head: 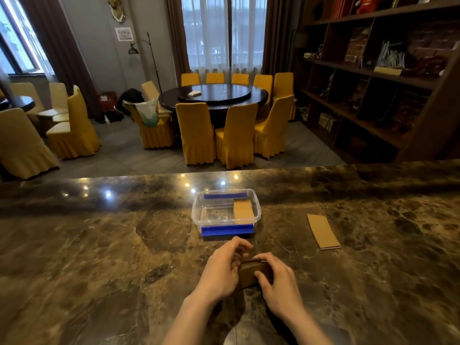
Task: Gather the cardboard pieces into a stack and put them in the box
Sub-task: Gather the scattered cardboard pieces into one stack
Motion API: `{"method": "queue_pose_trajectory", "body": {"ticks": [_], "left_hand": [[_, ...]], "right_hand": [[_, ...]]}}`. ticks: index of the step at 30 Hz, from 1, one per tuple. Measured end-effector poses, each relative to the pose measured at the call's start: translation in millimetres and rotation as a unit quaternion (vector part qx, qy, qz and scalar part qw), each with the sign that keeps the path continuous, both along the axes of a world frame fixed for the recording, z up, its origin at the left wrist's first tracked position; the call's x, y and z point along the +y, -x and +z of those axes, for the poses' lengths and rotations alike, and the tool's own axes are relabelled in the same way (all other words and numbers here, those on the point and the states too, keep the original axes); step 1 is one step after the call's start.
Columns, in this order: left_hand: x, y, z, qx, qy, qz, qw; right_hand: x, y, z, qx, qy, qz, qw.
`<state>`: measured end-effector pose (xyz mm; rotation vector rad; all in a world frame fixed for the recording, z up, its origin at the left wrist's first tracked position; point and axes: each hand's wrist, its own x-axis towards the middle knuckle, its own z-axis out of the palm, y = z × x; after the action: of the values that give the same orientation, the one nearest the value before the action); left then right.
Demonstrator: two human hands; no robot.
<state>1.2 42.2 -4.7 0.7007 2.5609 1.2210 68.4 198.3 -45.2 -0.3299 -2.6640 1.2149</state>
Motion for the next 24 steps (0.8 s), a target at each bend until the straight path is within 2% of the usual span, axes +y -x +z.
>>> {"method": "queue_pose_trajectory", "body": {"ticks": [7,9,10,11,12,14,19,24], "left_hand": [[-28,1,5,0.046,-0.046,0.099,0.993],[-52,-3,5,0.036,-0.048,0.135,0.989],[-60,1,2,0.040,-0.049,0.161,0.985],[-113,-33,0,0.032,-0.050,0.243,0.968],[-132,-40,-2,0.023,-0.048,0.278,0.959],[-152,-43,-11,0.029,-0.044,0.307,0.950],[-169,-36,-4,0.014,-0.030,0.311,0.950],[-149,-18,-5,0.004,-0.031,0.274,0.961]], "right_hand": [[-3,-2,0,0.009,-0.010,0.000,1.000],[-9,-6,-2,0.009,-0.003,-0.006,1.000],[-7,-7,-1,0.004,-0.004,0.001,1.000],[-47,-15,-2,-0.011,-0.015,0.072,0.997],[-56,-17,-2,-0.016,-0.017,0.090,0.996],[-62,-19,-3,-0.013,0.001,0.098,0.995],[-63,-9,10,0.006,0.012,0.099,0.995],[-51,-2,22,0.015,0.010,0.076,0.997]]}}
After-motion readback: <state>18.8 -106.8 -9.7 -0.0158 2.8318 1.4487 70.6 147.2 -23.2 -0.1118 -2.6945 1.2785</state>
